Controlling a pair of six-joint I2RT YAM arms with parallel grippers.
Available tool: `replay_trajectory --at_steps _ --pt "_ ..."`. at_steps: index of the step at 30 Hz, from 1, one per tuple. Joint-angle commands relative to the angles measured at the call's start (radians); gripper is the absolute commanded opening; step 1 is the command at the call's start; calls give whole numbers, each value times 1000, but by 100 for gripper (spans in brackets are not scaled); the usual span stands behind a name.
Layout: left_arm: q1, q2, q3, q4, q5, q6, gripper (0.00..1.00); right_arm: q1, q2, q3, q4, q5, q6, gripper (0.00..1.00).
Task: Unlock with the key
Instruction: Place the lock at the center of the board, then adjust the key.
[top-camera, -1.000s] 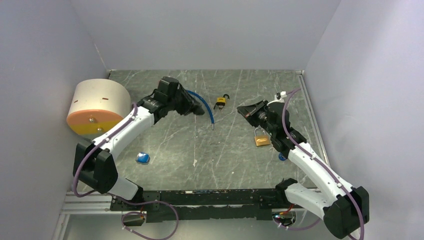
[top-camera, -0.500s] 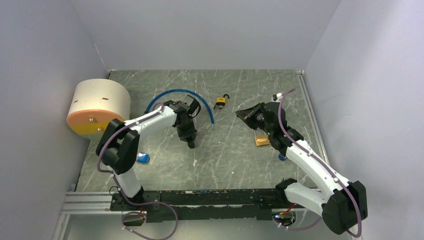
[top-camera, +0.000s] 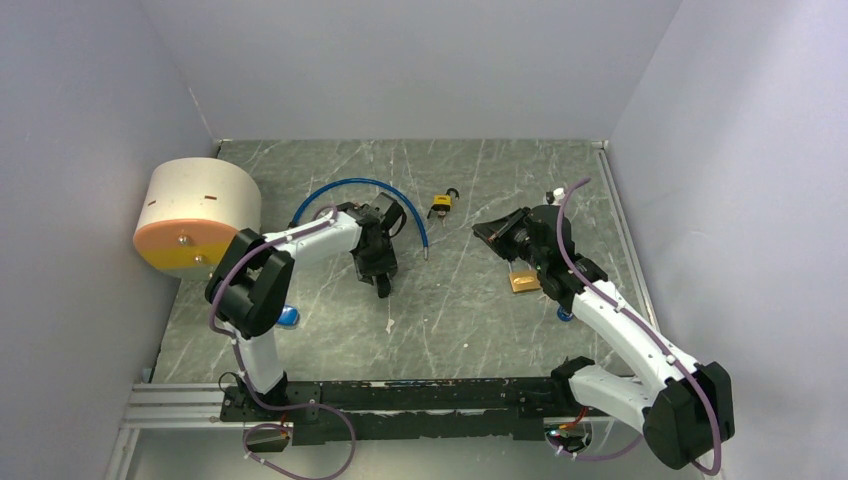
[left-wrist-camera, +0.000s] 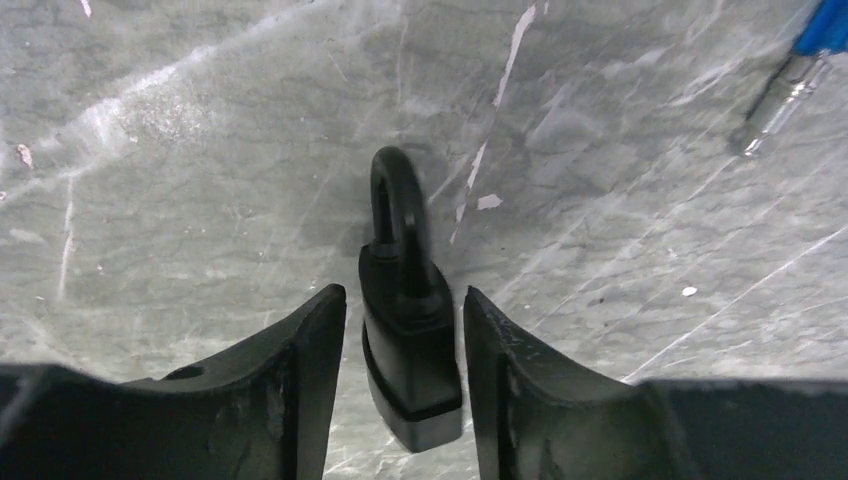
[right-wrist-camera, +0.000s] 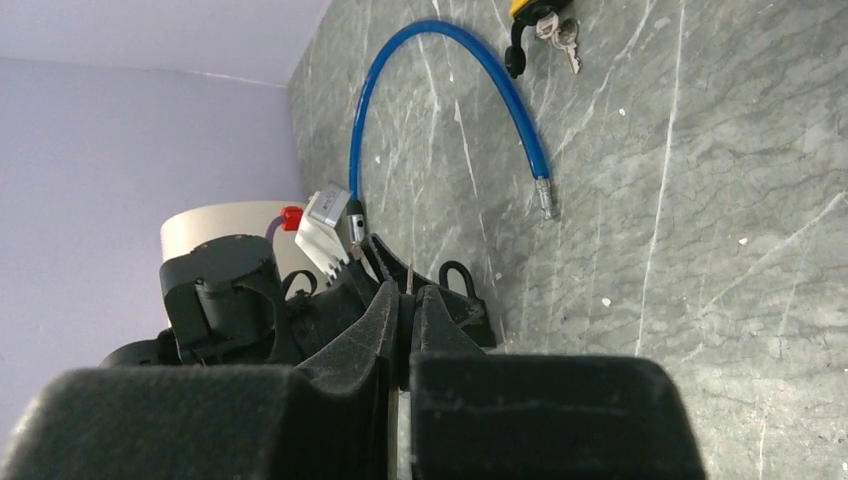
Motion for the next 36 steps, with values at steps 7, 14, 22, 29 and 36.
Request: replay_trajectory --at_steps 7,14,22,29,36 --pt "-6 -62 11 30 -28 -2 62 -18 -6 9 5 -29 -3 0" --pt "-3 -115 11 46 -30 22 65 -22 -2 11 8 -39 0 0" --pt "-1 -117 -5 76 24 47 65 -28 0 2 13 -44 3 0" --pt "18 -293 4 238 170 6 73 -28 -14 -60 219 -134 -60 0" --pt "45 -473 -159 745 481 -47 92 -50 23 -144 626 -373 62 0"
